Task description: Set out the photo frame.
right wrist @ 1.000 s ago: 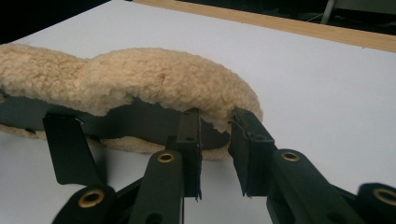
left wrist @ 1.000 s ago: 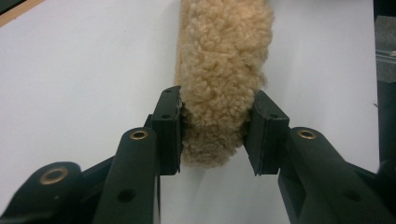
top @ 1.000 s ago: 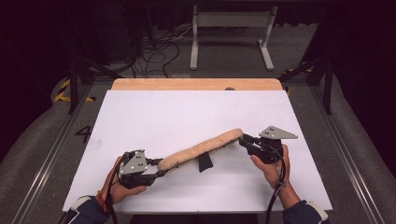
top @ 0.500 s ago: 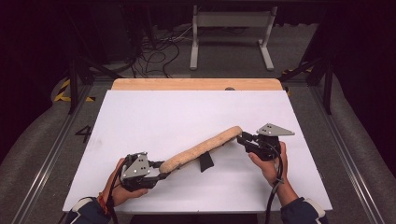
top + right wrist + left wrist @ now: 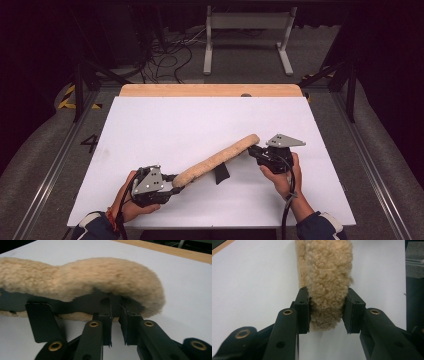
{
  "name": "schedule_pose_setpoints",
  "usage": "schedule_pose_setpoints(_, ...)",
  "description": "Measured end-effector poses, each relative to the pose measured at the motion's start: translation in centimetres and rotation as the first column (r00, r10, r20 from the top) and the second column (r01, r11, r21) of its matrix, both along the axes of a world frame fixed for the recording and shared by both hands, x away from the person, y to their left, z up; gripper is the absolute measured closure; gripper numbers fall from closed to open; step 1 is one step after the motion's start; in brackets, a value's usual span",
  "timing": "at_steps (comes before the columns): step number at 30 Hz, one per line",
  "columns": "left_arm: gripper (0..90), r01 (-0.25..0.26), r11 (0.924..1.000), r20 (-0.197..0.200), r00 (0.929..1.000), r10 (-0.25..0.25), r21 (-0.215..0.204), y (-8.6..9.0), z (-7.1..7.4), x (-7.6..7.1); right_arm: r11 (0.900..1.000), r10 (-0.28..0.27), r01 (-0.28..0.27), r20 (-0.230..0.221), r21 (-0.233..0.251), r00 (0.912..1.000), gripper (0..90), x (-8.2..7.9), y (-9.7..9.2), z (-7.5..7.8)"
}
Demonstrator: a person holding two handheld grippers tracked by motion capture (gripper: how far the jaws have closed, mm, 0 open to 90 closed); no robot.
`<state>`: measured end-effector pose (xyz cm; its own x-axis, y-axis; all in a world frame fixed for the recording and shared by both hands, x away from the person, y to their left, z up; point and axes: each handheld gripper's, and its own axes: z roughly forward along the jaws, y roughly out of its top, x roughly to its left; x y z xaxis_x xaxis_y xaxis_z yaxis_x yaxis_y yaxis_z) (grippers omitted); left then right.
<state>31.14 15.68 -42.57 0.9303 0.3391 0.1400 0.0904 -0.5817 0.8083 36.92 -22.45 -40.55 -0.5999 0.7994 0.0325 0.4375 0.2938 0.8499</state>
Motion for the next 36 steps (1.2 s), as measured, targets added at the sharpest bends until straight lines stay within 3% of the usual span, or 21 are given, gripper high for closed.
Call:
schedule_pose_setpoints(3,63.7,0.013,0.9999,0.005,0.9999,-0.013,0.006,-0.3,0.0,-0.3,0.9998,0.018,-0.018,0.002,-0.009,0.9998,80.7,0.1,0.9,0.0)
schedule_pose_setpoints(13,64.0,0.057,0.9984,0.011,0.9983,-0.057,0.008,-1.5,0.0,-1.3,0.9979,0.028,-0.026,-0.034,0.059,0.999,79.2,0.5,1.5,0.0)
schedule_pose_setpoints(36,63.7,0.161,0.9867,0.016,0.9868,-0.161,0.022,-4.3,0.0,-2.9,0.9991,0.031,-0.03,-0.034,0.032,0.9989,78.5,1.5,3.2,0.2)
